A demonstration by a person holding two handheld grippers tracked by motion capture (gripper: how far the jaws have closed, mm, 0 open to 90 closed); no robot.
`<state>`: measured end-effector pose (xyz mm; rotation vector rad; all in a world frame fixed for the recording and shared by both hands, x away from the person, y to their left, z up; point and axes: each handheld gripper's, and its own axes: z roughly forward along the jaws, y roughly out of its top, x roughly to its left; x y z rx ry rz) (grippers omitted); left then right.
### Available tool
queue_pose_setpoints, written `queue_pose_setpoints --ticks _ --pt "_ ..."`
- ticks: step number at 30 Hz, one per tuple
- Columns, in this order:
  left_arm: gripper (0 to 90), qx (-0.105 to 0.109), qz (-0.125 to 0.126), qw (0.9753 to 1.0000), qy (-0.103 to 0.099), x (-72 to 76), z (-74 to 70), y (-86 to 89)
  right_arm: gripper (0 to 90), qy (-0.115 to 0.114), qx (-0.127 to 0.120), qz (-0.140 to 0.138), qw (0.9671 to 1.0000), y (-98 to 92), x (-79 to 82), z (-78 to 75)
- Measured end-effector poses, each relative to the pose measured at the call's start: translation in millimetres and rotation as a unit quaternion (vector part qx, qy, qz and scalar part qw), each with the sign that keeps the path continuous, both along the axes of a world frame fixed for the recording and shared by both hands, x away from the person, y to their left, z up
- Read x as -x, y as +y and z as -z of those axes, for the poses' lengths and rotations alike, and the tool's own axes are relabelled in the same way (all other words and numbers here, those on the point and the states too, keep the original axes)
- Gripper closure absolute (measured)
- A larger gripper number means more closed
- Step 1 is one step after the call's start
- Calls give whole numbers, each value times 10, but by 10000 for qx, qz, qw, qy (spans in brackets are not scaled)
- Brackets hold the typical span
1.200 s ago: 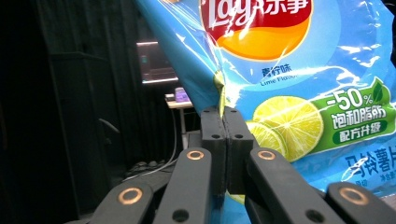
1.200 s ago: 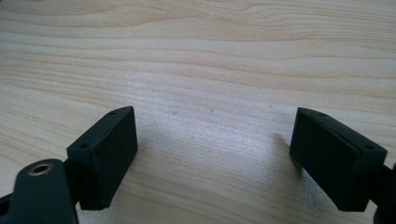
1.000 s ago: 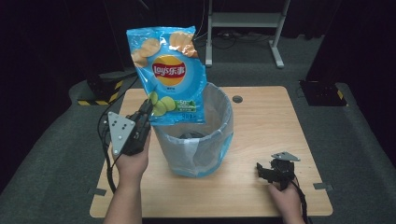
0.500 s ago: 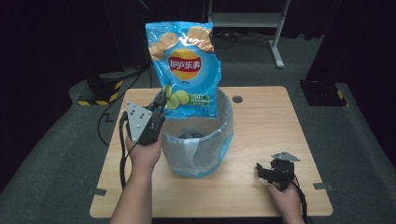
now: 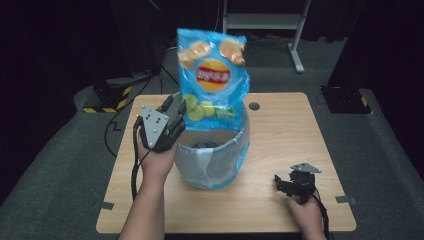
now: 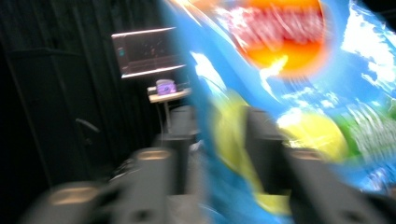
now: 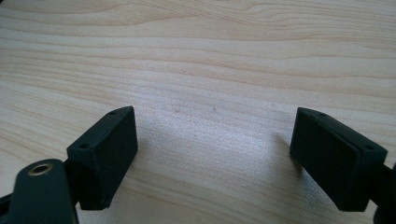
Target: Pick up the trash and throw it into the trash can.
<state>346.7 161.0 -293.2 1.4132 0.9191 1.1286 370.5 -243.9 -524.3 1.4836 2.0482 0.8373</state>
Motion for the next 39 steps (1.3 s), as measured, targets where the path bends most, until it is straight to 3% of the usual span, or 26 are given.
queue_pose_setpoints --ticks 3,18,21,26,30,31,34,39 --pt "468 6 -6 10000 14 25 32 38 148 -1 -1 -1 10000 0 0 0" --pt "457 142 77 9998 151 38 55 156 148 -3 2 -4 10000 1 1 0" --pt "439 271 132 9993 222 65 41 264 155 4 -8 -4 10000 4 4 -2" --pt "432 281 105 9990 342 110 41 430 158 -2 -6 -22 10000 5 5 -2" --pt "428 335 -9 9984 459 147 101 607 161 -1 -11 -34 10000 5 5 -3" --pt "427 400 -100 9973 604 164 186 744 161 -6 -4 -50 10000 7 6 -2" --pt "426 432 -137 9966 693 167 237 804 161 -5 -6 -50 10000 6 6 -2" --pt "421 450 -276 9936 1002 155 448 947 162 -4 -8 -52 10000 6 6 -3"
